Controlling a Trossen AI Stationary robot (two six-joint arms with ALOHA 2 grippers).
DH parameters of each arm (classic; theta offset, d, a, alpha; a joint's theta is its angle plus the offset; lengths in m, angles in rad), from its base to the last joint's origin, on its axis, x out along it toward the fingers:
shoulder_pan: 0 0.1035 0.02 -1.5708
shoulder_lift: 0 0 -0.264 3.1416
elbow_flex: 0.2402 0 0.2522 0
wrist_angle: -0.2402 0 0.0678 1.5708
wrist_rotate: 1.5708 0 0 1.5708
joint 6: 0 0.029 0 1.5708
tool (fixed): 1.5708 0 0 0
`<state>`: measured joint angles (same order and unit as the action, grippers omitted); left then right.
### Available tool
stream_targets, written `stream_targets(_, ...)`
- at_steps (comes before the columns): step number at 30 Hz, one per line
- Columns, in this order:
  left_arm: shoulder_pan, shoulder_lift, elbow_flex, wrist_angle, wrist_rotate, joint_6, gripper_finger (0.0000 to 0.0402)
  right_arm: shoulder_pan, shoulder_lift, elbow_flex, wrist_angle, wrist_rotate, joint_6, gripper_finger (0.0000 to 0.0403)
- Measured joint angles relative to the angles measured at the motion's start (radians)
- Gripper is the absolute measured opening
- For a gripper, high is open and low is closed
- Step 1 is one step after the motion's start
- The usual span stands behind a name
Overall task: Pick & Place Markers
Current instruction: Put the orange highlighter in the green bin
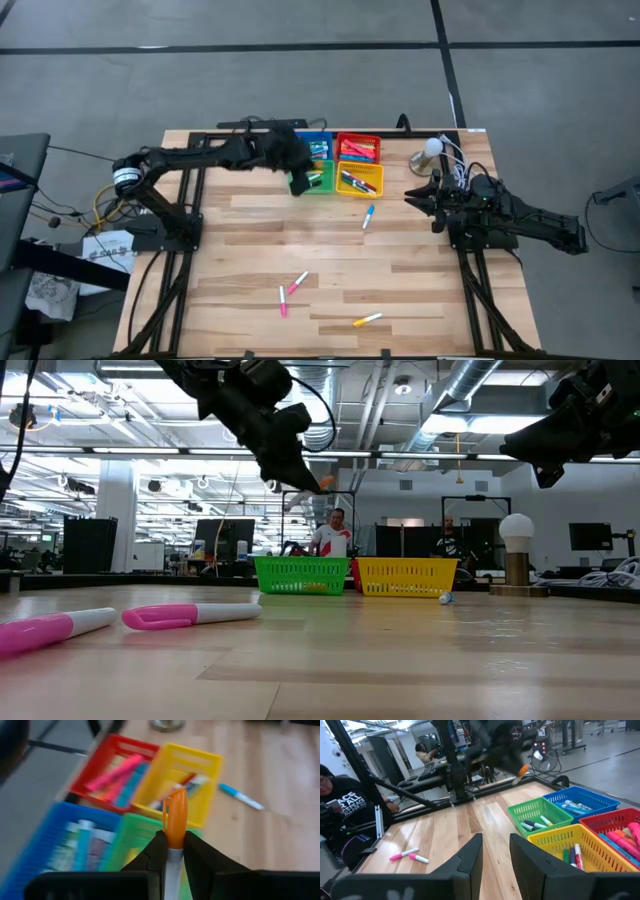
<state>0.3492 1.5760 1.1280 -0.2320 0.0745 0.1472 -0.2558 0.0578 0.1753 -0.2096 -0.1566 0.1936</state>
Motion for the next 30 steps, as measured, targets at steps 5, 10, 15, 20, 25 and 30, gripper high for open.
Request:
stream_targets(5,0.086,0.0,0.061,-0.023,-0.004,0.088,0.0048,0.0,0.0,0.0,0.0,0.0,0.001,0.0087)
stream_targets(10,0.139,0.005,0.072,-0.029,0.0,0.091,0.0047,0.0,0.0,0.0,0.0,0.0,0.016,0.0087)
stream_targets(15,0.124,0.06,0.072,-0.036,0.016,0.089,0.005,0.0,0.0,0.0,0.0,0.0,0.016,0.0087)
stream_targets(20,0.096,0.165,0.072,-0.039,0.016,0.088,0.0051,0.0,0.0,0.0,0.0,0.0,0.02,0.0087)
stream_targets(25,0.087,0.246,0.072,-0.04,0.017,0.084,0.0052,0.0,0.0,0.0,0.0,0.0,0.024,0.0087)
stream_targets(30,0.088,0.287,0.072,-0.041,0.016,0.081,0.0052,0.0,0.0,0.0,0.0,0.0,0.026,0.0087)
